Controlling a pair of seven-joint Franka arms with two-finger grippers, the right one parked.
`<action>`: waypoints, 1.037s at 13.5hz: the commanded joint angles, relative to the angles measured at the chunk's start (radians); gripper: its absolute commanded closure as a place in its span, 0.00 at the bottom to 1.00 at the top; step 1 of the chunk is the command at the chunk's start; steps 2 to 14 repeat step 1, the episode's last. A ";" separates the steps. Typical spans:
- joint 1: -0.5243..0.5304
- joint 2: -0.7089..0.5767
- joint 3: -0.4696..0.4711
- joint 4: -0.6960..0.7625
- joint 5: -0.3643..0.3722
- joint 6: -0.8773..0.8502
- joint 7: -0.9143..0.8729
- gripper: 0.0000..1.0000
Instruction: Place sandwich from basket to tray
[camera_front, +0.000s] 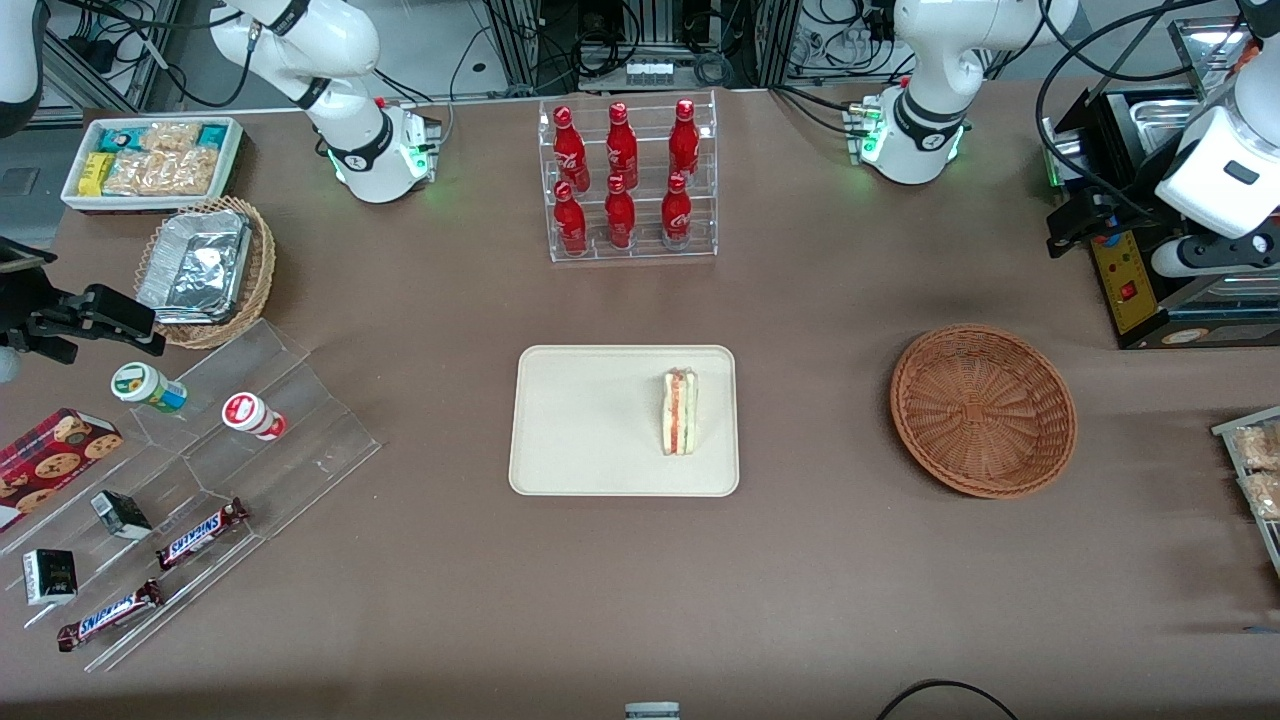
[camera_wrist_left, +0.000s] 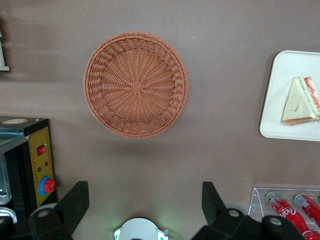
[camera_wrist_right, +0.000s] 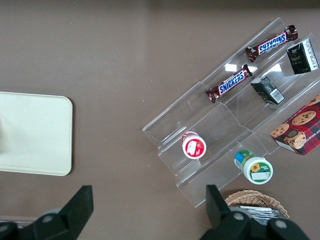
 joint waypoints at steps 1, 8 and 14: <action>-0.007 0.028 -0.003 0.057 -0.018 -0.007 0.018 0.00; -0.007 0.028 -0.003 0.057 -0.018 -0.007 0.018 0.00; -0.007 0.028 -0.003 0.057 -0.018 -0.007 0.018 0.00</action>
